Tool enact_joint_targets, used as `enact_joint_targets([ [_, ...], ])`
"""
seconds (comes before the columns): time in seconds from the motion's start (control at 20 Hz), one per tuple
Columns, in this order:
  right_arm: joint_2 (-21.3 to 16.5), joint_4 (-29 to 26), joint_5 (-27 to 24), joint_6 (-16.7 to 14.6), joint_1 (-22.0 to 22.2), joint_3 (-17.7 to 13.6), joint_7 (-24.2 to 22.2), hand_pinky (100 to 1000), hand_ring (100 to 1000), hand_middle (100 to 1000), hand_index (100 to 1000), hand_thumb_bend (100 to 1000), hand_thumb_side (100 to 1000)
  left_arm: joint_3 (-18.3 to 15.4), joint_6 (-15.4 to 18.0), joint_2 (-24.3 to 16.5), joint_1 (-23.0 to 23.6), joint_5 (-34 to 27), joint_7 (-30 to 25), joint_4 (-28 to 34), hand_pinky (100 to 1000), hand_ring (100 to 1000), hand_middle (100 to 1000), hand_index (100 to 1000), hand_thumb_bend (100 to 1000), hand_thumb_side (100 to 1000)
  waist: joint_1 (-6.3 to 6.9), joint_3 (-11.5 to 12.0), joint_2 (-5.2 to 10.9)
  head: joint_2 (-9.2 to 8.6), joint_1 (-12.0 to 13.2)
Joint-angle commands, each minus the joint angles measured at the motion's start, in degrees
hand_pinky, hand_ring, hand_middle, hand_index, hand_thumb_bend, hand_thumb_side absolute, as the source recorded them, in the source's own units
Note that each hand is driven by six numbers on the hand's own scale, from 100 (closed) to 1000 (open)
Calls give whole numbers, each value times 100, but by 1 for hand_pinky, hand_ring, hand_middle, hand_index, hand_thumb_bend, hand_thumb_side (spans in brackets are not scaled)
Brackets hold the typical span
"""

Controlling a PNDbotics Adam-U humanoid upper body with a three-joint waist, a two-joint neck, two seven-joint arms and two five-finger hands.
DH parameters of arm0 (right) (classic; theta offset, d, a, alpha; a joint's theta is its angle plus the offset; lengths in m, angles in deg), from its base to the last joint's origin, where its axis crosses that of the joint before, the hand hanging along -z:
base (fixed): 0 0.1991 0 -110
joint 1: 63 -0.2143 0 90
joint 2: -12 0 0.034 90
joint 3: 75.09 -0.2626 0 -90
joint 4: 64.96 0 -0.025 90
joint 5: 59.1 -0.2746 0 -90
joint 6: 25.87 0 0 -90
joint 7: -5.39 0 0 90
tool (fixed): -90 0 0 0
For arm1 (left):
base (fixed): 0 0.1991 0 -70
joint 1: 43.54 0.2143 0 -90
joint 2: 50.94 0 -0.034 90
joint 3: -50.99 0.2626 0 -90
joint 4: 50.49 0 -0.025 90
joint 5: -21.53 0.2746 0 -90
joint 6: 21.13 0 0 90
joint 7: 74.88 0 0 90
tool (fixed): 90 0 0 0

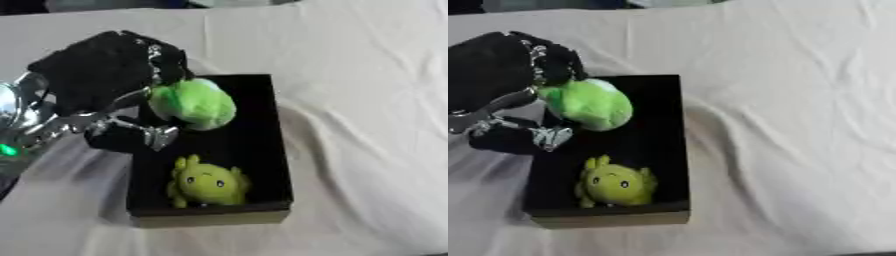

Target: Pick up objects on the table and place them in the box.

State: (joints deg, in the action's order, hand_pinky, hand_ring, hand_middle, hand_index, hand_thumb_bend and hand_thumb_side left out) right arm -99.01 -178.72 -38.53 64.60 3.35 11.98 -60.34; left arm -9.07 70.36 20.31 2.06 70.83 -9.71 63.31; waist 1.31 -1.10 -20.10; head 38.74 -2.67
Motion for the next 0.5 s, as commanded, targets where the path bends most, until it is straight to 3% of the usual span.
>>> enact_joint_targets([
  [0.05,-70,-84,-8,-3,-28,-86,17,822,776,675,811,100,1000,37,-22,53,-48,101,-137,79,575,653,630,678,100,461,-19,-12,103,17,22],
  [0.25,-44,-84,-9,4,-9,-92,20,822,775,673,810,100,1000,151,-52,246,-63,224,-315,0,587,661,641,690,100,474,-23,-25,103,13,37],
  [0.5,-17,-84,-14,6,11,-99,26,822,774,671,809,100,1000,348,162,496,-114,394,-537,-375,630,694,678,726,100,522,-21,-49,96,22,50],
])
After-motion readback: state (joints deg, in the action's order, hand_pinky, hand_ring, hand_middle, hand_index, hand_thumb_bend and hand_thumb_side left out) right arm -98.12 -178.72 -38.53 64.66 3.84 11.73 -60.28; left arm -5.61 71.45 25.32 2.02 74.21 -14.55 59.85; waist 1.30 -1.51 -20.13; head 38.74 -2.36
